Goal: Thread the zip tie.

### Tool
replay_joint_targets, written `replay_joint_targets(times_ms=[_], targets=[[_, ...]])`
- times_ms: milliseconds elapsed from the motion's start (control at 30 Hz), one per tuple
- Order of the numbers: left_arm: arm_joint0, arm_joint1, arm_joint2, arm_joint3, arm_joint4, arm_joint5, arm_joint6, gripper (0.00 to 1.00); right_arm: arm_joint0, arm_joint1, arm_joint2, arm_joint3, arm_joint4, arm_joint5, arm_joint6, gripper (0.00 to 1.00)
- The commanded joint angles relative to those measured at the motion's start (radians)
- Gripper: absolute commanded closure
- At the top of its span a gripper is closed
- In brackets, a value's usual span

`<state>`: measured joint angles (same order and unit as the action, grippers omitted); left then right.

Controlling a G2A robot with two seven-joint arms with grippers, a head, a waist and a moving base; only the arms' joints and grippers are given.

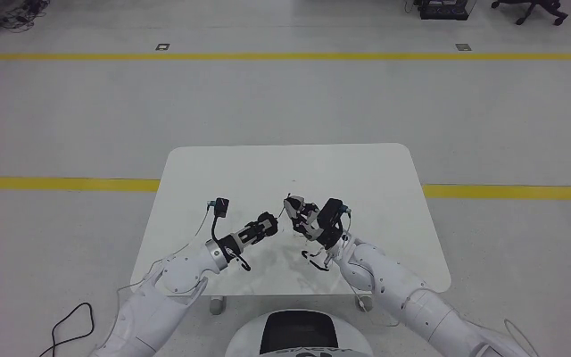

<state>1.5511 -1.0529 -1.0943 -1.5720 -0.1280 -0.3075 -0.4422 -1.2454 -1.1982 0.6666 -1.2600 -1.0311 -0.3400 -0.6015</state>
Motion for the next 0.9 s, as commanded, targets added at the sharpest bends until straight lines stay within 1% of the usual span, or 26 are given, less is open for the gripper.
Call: replay_joint_targets(times_ms=[0,267,300,367,400,467,600,700,867], targets=[[0.000,0.000,0.000,0.000,0.000,0.000,0.000,1.00,0.000,0.000,0.000,0.000,0.000,0.000,0.000,1.00],[0.000,0.000,0.000,0.000,0.000,0.000,0.000,1.00,0.000,0.000,0.000,0.000,0.000,0.000,0.000,1.00],[0.001,-0.001,0.002,0.002,0.002,0.001,0.011,1.00,0.000,0.000,0.000,0.000,0.000,0.000,0.000,1.00],[0.004,-0.001,0.003,0.013,0.009,-0.016,0.024,1.00,0.000,0.000,0.000,0.000,0.000,0.000,0.000,1.00],[0.007,-0.001,0.001,0.019,0.016,-0.032,0.031,1.00,-0.004,0.000,0.005,-0.005,0.005,0.004,0.004,1.00],[0.015,0.000,-0.001,0.013,0.029,-0.032,0.033,1.00,-0.013,0.001,0.018,-0.008,0.011,0.000,-0.004,1.00],[0.047,0.004,-0.017,-0.013,0.051,-0.032,0.040,1.00,-0.034,0.007,0.027,-0.015,0.008,0.000,-0.034,1.00],[0.062,0.006,-0.028,-0.028,0.037,-0.032,0.009,1.00,-0.045,0.015,0.021,-0.016,0.012,0.000,-0.062,1.00],[0.064,0.001,-0.030,-0.029,0.031,-0.032,-0.023,1.00,-0.045,0.032,-0.009,-0.005,0.025,0.000,-0.106,1.00]])
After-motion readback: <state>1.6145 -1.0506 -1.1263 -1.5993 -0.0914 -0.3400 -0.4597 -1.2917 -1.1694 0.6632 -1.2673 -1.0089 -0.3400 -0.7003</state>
